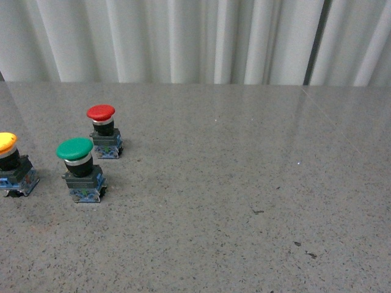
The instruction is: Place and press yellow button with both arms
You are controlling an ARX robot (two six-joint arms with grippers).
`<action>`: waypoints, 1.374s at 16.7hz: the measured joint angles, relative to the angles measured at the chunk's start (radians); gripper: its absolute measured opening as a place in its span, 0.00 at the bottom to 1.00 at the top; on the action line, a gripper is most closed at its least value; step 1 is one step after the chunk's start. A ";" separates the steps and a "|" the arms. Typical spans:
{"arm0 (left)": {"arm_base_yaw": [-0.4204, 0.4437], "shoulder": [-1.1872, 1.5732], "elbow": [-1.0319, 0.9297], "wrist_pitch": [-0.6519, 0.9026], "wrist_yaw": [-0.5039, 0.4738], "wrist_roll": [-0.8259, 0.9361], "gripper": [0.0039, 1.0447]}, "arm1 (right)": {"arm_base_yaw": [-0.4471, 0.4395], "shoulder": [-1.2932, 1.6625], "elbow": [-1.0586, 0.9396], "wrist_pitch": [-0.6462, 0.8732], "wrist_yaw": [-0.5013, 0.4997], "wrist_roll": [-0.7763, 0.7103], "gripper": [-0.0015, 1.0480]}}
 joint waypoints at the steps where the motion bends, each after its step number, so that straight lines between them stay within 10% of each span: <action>1: 0.000 0.000 0.000 0.000 0.000 0.000 0.94 | 0.000 0.000 0.000 0.000 0.000 0.000 0.94; 8: 0.000 0.000 0.000 0.000 0.000 0.000 0.94 | 0.000 0.000 0.000 0.000 0.000 0.000 0.94; 12: -0.071 0.240 0.106 -0.022 -0.456 0.036 0.94 | 0.000 0.000 0.000 0.000 0.001 0.000 0.94; 16: 0.167 0.722 0.329 0.390 -0.141 0.138 0.94 | 0.000 0.000 0.000 0.000 0.000 0.000 0.94; 23: 0.049 1.346 0.698 0.238 0.068 0.152 0.94 | 0.000 0.000 0.000 0.000 0.000 0.000 0.94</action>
